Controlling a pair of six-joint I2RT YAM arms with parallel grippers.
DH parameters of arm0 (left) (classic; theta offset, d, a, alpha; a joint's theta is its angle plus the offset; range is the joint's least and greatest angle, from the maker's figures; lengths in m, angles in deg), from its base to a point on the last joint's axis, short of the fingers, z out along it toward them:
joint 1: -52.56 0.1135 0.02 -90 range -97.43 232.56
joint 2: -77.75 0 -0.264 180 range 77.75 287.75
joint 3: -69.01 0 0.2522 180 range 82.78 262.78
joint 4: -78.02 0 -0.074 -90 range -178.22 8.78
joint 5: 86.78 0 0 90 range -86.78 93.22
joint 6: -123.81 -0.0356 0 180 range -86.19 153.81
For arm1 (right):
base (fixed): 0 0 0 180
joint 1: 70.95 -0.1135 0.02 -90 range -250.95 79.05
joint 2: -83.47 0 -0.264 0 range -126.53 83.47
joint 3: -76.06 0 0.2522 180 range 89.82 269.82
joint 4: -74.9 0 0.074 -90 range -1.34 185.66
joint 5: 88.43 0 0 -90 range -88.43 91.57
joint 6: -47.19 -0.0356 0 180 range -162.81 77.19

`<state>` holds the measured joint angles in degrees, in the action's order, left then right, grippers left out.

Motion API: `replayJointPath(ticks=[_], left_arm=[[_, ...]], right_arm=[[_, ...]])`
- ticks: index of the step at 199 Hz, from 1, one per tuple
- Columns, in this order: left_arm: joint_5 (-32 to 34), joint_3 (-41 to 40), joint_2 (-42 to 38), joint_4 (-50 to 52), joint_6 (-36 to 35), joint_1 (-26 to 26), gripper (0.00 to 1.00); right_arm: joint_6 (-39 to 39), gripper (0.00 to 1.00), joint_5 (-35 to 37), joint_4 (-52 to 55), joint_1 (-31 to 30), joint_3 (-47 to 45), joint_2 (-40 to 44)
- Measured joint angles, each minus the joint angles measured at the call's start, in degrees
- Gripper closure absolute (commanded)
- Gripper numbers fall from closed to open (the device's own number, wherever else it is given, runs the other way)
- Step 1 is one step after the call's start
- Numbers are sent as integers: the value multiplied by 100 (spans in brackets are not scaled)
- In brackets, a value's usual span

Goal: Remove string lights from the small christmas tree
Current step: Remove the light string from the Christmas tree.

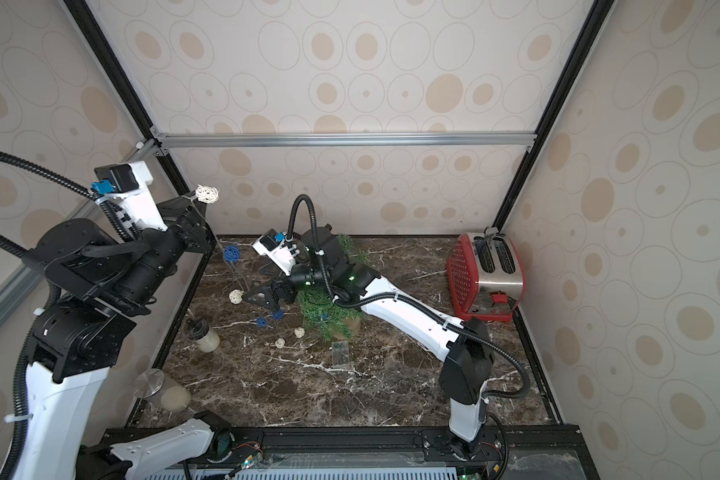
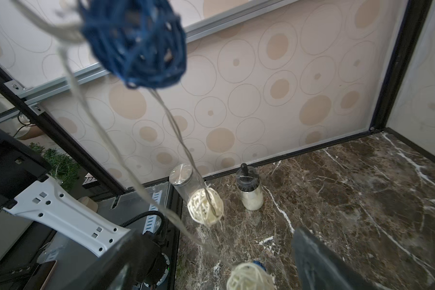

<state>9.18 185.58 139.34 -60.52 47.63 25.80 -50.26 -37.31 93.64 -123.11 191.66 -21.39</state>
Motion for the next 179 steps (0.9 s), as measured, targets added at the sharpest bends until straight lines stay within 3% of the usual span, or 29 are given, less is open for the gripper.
replayJointPath(ticks=[56, 136, 159, 179], left_arm=[[-208, 144, 96, -66, 151, 0, 100], [-321, 636, 234, -151, 221, 0, 100], [-345, 645, 227, -151, 247, 0, 100], [-389, 645, 243, -149, 291, 0, 100]], right_arm=[[210, 15, -450, 192, -350, 780, -199], [164, 53, -352, 291, -494, 822, -367], [105, 54, -306, 254, -494, 822, -367], [63, 46, -254, 229, -494, 822, -367]])
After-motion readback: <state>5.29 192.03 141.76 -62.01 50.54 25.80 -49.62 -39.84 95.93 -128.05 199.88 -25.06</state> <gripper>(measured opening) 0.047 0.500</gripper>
